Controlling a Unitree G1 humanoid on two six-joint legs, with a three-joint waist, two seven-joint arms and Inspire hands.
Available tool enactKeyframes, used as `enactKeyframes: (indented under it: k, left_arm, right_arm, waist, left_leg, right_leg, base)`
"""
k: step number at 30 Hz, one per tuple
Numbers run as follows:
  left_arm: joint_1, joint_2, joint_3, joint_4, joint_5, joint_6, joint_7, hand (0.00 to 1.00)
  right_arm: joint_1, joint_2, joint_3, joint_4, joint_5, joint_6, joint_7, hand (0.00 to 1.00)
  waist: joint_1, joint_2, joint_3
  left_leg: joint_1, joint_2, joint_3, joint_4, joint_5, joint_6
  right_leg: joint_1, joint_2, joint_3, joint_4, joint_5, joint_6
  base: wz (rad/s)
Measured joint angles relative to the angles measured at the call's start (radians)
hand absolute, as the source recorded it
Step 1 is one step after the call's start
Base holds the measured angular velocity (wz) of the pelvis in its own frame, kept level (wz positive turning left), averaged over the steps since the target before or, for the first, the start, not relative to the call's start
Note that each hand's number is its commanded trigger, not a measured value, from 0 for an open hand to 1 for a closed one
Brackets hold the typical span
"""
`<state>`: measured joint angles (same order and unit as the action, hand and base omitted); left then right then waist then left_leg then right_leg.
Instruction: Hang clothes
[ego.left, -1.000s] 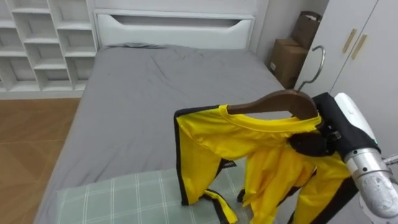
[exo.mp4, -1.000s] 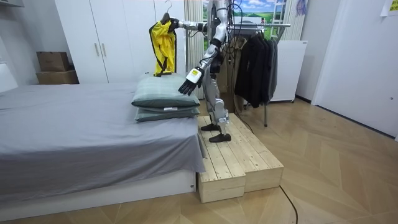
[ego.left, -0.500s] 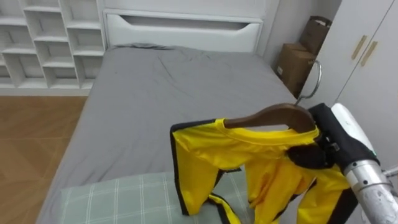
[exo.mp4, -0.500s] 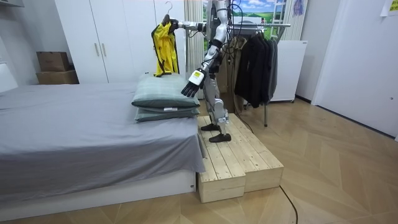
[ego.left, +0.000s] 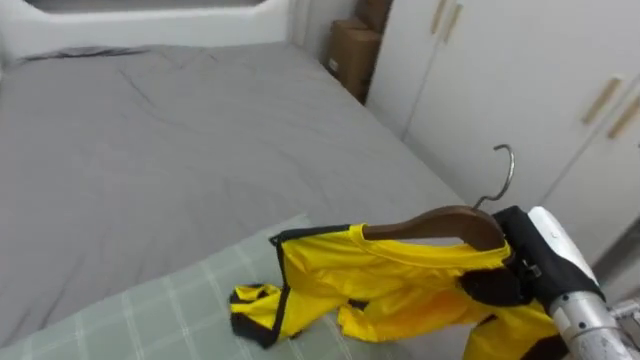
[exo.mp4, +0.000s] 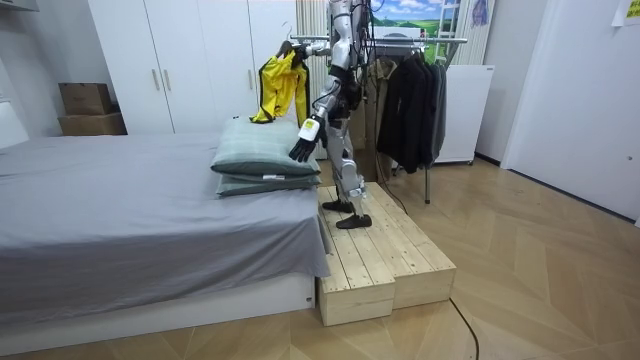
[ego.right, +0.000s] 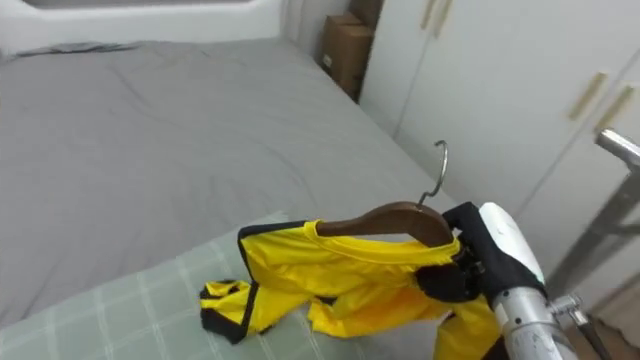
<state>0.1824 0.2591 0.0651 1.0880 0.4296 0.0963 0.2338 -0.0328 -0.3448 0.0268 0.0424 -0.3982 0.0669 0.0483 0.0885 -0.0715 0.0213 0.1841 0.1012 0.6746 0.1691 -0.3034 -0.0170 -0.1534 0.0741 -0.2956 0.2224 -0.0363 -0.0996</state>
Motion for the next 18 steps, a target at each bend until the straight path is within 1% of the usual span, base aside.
enactKeyframes:
  k: [1, 2, 3, 4, 5, 6, 7, 8, 9, 10, 11, 12, 13, 14, 15, 16, 17, 18]
  left_arm:
    - [-0.003, -0.002, -0.001, 0.006, -0.006, 0.011, 0.003, 0.0]
    - [-0.004, -0.009, -0.001, 0.014, -0.006, 0.033, 0.005, 0.0]
    - [-0.004, -0.012, -0.001, 0.014, -0.006, 0.057, 0.002, 0.0]
    - [-0.004, -0.01, -0.001, 0.014, -0.006, 0.066, 0.001, 0.0]
    - [-0.007, -0.002, 0.002, 0.014, -0.005, 0.084, -0.002, 0.0]
    - [-0.01, -0.002, 0.016, 0.014, -0.004, 0.106, -0.003, 0.0]
    - [-0.01, -0.003, 0.023, 0.014, -0.004, 0.116, -0.003, 0.0]
    - [-0.01, -0.004, 0.039, 0.016, -0.004, 0.136, -0.002, 0.0]
    - [-0.01, 0.006, 0.054, 0.017, -0.004, 0.151, -0.002, 0.0]
    - [-0.01, 0.012, 0.054, 0.018, -0.004, 0.161, -0.002, 0.0]
    - [-0.009, 0.02, 0.053, 0.019, -0.005, 0.18, -0.002, 0.0]
    - [-0.009, 0.025, 0.053, 0.018, -0.005, 0.197, -0.002, 0.0]
    - [-0.009, 0.027, 0.053, 0.017, -0.005, 0.209, -0.002, 0.0]
    - [-0.009, 0.028, 0.054, 0.014, -0.003, 0.233, -0.001, 0.0]
    - [-0.009, 0.03, 0.055, 0.014, -0.003, 0.259, 0.002, 0.0]
    - [-0.008, 0.029, 0.056, 0.015, -0.004, 0.27, 0.003, 0.0]
    - [-0.002, 0.024, 0.065, 0.015, -0.004, 0.29, 0.006, 0.0]
    - [0.009, 0.017, 0.08, 0.015, -0.006, 0.301, 0.014, 0.0]
  right_arm:
    - [0.0, 0.002, 0.004, 0.007, -0.001, 0.003, 0.006, 1.0]
    - [0.0, 0.002, 0.012, 0.015, -0.001, 0.02, 0.018, 1.0]
    - [0.0, 0.003, 0.015, 0.023, 0.0, 0.033, 0.021, 1.0]
    - [-0.002, 0.003, 0.019, 0.023, 0.0, 0.036, 0.021, 1.0]
    - [-0.011, 0.005, 0.029, 0.023, 0.0, 0.036, 0.022, 1.0]
    - [-0.016, 0.005, 0.032, 0.023, 0.0, 0.036, 0.028, 1.0]
    - [-0.022, 0.005, 0.032, 0.023, -0.001, 0.036, 0.031, 1.0]
    - [-0.033, 0.005, 0.032, 0.022, 0.0, 0.036, 0.031, 1.0]
    - [-0.045, 0.008, 0.032, 0.022, 0.001, 0.035, 0.031, 1.0]
    - [-0.05, 0.008, 0.031, 0.022, 0.0, 0.035, 0.031, 1.0]
    - [-0.06, 0.008, 0.028, 0.021, 0.003, 0.035, 0.031, 1.0]
    - [-0.073, 0.008, 0.027, 0.018, 0.008, 0.035, 0.031, 1.0]
    - [-0.078, 0.008, 0.028, 0.016, 0.008, 0.035, 0.031, 1.0]
    - [-0.092, 0.009, 0.032, 0.015, 0.0, 0.035, 0.031, 1.0]
    - [-0.1, 0.014, 0.037, 0.015, -0.01, 0.036, 0.03, 1.0]
    - [-0.102, 0.015, 0.041, 0.015, -0.017, 0.036, 0.029, 1.0]
    - [-0.106, 0.015, 0.052, 0.014, -0.032, 0.039, 0.028, 1.0]
    - [-0.105, 0.013, 0.067, 0.014, -0.036, 0.047, 0.024, 1.0]
  waist:
    - [0.006, 0.007, 0.0027]
    - [0.002, 0.015, 0.0072]
    - [0.0, 0.014, 0.0025]
    - [0.0, 0.011, 0.0016]
    - [-0.002, -0.001, 0.0029]
    - [-0.008, -0.001, 0.0023]
    - [-0.011, 0.001, 0.0016]
    - [-0.015, 0.005, 0.0002]
    - [-0.025, 0.003, 0.0007]
    - [-0.031, 0.001, 0.0001]
    - [-0.04, 0.0, -0.0007]
    - [-0.051, -0.001, -0.0007]
    - [-0.053, 0.001, -0.0011]
    - [-0.053, 0.008, 0.0004]
    - [-0.053, 0.009, 0.0005]
    - [-0.052, 0.008, 0.0001]
    - [-0.046, 0.008, 0.0]
    - [-0.036, 0.004, -0.0001]
  left_leg:
    - [0.003, 0.008, 0.024, 0.001, -0.001, -0.004]
    - [0.019, 0.01, 0.049, 0.001, -0.002, -0.01]
    - [0.025, 0.005, 0.068, 0.009, -0.007, -0.017]
    - [0.023, 0.006, 0.076, 0.022, -0.01, -0.021]
    - [0.018, 0.01, 0.085, 0.058, -0.013, -0.028]
    - [0.011, 0.022, 0.088, 0.083, -0.005, -0.041]
    - [0.008, 0.027, 0.088, 0.098, -0.004, -0.043]
    - [0.007, 0.043, 0.087, 0.121, -0.003, -0.044]
    - [0.003, 0.064, 0.086, 0.149, -0.003, -0.044]
    - [0.0, 0.074, 0.086, 0.164, -0.003, -0.044]
    - [-0.01, 0.094, 0.084, 0.207, -0.003, -0.045]
    - [-0.032, 0.12, 0.069, 0.282, -0.003, -0.044]
    - [-0.044, 0.136, 0.059, 0.325, -0.002, -0.044]
    - [-0.067, 0.171, 0.038, 0.419, 0.004, -0.045]
    - [-0.091, 0.185, -0.017, 0.494, 0.028, -0.042]
    - [-0.103, 0.185, -0.052, 0.523, 0.048, -0.036]
    - [-0.126, 0.179, -0.115, 0.581, 0.1, -0.027]
    - [-0.151, 0.153, -0.189, 0.603, 0.119, -0.015]
  right_leg:
    - [-0.004, -0.007, -0.028, 0.027, -0.026, 0.015]
    - [-0.006, -0.072, -0.099, 0.142, -0.093, 0.015]
    - [0.0, -0.148, -0.109, 0.221, -0.149, 0.036]
    - [0.004, -0.178, -0.103, 0.234, -0.167, 0.056]
    - [-0.008, -0.186, -0.079, 0.224, -0.176, 0.062]
    - [-0.012, -0.173, -0.058, 0.218, -0.171, 0.054]
    - [-0.009, -0.163, -0.053, 0.207, -0.168, 0.05]
    - [0.001, -0.136, -0.041, 0.184, -0.161, 0.039]
    - [0.011, -0.117, -0.036, 0.162, -0.153, 0.028]
    - [0.015, -0.107, -0.034, 0.154, -0.152, 0.025]
    - [0.016, -0.099, -0.023, 0.151, -0.152, 0.017]
    - [0.013, -0.087, -0.009, 0.154, -0.158, 0.008]
    - [0.013, -0.081, -0.001, 0.156, -0.162, 0.005]
    - [0.013, -0.064, 0.023, 0.162, -0.167, -0.005]
    - [0.016, -0.053, 0.065, 0.17, -0.172, -0.013]
    - [0.018, -0.05, 0.086, 0.173, -0.173, -0.017]
    - [0.033, -0.037, 0.133, 0.171, -0.171, -0.026]
    - [0.041, -0.033, 0.188, 0.17, -0.17, -0.03]
  base:
    - [-0.66]
    - [-0.49]
    - [-0.44]
    - [-0.46]
    - [-0.41]
    - [-0.41]
    - [-0.42]
    - [-0.47]
    - [-0.41]
    - [-0.33]
    - [-0.26]
    - [-0.3]
    - [-0.46]
    - [-0.66]
    - [-0.76]
    - [-0.91]
    - [-1.11]
    - [-1.12]
